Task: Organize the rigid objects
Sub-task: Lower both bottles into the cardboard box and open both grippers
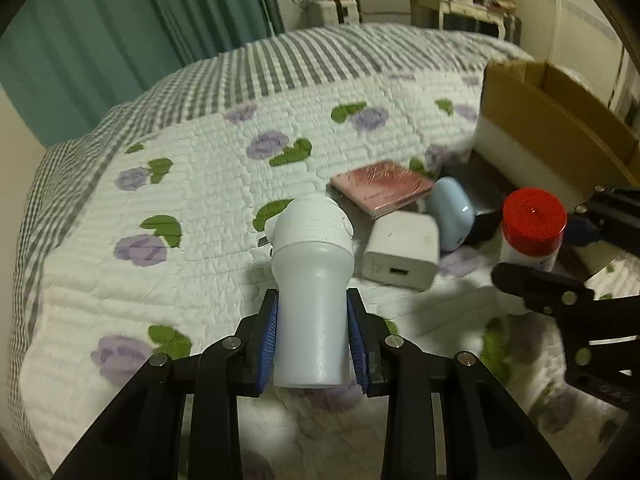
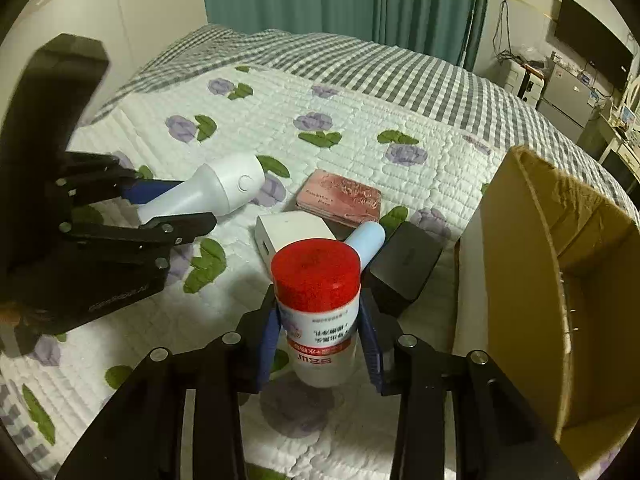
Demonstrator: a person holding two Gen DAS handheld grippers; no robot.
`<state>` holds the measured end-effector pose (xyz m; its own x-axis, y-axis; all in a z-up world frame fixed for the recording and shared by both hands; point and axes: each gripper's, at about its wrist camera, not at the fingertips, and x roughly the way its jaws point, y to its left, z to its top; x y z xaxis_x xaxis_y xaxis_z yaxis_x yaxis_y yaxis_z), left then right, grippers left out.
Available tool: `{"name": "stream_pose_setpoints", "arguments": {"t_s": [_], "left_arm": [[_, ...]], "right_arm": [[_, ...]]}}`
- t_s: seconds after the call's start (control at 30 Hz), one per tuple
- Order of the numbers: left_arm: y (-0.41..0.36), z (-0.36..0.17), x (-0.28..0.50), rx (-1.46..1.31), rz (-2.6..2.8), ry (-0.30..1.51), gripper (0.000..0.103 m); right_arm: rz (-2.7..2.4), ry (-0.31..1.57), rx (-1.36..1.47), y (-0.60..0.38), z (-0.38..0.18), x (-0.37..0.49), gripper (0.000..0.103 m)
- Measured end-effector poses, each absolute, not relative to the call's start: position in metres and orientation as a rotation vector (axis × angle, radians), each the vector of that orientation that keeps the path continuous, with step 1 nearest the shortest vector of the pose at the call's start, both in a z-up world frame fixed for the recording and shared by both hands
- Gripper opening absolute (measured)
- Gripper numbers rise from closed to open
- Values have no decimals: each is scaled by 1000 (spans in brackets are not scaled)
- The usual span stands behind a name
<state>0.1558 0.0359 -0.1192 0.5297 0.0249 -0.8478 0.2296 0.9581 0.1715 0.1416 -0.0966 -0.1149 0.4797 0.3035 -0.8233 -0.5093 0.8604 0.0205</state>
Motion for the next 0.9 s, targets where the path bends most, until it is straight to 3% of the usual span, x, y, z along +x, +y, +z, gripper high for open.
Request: {"name": "stream_pose_setpoints", "arguments": {"t_s": [0.53, 0.9], "left_arm": [[-5, 8, 112, 156, -68, 764, 32], [-81, 58, 108, 103, -111, 653, 32]], "right_arm": [[467, 750, -167, -144, 7, 108, 36], [317, 641, -197, -226, 76, 103, 36]]}}
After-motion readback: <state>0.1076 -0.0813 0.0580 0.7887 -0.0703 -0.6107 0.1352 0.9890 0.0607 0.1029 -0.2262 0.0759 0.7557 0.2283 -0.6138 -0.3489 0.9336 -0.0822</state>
